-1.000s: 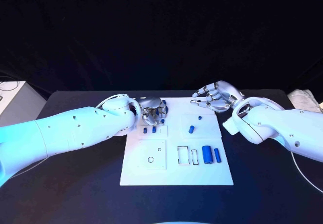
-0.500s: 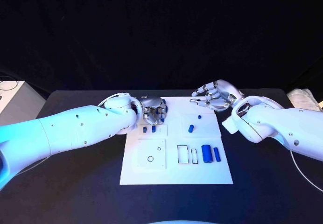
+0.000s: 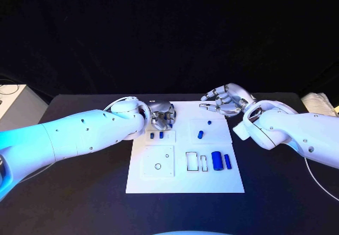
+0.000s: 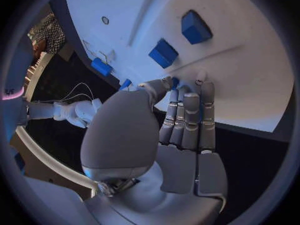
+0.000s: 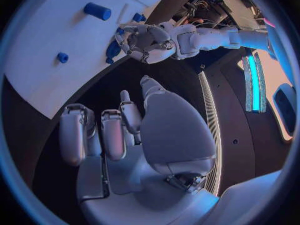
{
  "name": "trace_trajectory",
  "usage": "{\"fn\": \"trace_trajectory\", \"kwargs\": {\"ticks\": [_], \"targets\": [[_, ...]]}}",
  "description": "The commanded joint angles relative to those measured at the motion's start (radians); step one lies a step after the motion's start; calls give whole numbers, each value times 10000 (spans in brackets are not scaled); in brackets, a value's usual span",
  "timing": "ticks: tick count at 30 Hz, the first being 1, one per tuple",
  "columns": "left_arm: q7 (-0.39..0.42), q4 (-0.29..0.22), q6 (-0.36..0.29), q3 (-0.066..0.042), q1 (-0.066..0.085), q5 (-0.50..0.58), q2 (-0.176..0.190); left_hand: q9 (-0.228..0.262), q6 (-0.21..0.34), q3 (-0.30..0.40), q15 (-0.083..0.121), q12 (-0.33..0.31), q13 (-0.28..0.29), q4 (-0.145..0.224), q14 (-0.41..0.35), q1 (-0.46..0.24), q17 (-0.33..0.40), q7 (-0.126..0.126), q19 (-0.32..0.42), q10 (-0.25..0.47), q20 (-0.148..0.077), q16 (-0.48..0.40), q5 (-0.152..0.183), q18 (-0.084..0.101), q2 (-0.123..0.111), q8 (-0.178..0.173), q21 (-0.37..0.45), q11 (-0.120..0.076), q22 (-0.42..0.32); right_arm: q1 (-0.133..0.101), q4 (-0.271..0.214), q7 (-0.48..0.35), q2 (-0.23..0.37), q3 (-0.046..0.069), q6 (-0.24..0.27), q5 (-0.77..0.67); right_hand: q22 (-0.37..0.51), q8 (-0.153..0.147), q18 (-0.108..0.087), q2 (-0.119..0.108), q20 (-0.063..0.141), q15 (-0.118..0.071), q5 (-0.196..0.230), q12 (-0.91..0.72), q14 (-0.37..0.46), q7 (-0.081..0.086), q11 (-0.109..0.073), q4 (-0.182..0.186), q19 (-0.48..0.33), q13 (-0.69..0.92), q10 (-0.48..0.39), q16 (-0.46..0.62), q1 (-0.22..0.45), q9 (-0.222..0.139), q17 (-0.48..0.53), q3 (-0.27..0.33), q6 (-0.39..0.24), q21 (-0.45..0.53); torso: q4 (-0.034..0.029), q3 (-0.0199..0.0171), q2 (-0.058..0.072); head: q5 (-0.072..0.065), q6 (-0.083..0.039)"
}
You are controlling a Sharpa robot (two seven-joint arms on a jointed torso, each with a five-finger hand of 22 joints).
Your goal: Assemble the parts on the task board
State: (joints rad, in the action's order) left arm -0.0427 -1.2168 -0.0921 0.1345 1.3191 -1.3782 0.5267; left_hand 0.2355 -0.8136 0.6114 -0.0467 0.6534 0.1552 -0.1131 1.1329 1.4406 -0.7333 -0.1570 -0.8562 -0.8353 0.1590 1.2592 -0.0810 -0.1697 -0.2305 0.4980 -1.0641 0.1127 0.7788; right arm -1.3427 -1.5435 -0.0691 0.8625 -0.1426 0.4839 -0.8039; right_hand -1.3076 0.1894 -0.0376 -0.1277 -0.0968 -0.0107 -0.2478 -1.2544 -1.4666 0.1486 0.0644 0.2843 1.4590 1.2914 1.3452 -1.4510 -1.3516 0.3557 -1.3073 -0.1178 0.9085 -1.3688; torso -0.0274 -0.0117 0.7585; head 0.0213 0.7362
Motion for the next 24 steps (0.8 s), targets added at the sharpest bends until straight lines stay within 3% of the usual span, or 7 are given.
{"fn": "trace_trajectory", "kwargs": {"ticks": [1,9,24], "targets": [[58,-16,362,21,-56,100,-52,-26,-67,46,-4,-104,-73,49,15,-124,77,-27,7,-60,-76,59,50,-135,-33,-72,-52,15,25,2,-27,-79,2,4,-88,-52,-1206,54,-143,46,7,5,-52,-3,-489,7,-3,-1,-13,9,-7,9,19,9,-410,-59,-39,-50,-6,-4,-2,-16,1],[12,15,489,23,-76,108,-65,-40,-120,84,-32,-271,-175,107,-14,-147,164,-52,37,-46,-59,75,51,-133,-23,-150,-82,47,59,2,-37,-76,14,4,-88,-57,-1206,54,-143,46,7,5,-52,-3,-489,7,-3,-1,-13,9,-7,9,19,9,-410,-59,-39,-50,-1,-5,-6,-19,12],[-124,58,578,23,-85,58,-75,-6,-549,383,119,-353,-298,620,325,58,-67,-5,-194,-728,-160,418,46,-93,343,-300,-547,-126,539,1,-43,-72,26,4,-89,-64,-1209,65,-141,42,10,1,-59,-11,-493,2,-7,4,-5,12,10,15,30,14,-407,-71,-26,-51,-5,1,-9,-34,39]]}}
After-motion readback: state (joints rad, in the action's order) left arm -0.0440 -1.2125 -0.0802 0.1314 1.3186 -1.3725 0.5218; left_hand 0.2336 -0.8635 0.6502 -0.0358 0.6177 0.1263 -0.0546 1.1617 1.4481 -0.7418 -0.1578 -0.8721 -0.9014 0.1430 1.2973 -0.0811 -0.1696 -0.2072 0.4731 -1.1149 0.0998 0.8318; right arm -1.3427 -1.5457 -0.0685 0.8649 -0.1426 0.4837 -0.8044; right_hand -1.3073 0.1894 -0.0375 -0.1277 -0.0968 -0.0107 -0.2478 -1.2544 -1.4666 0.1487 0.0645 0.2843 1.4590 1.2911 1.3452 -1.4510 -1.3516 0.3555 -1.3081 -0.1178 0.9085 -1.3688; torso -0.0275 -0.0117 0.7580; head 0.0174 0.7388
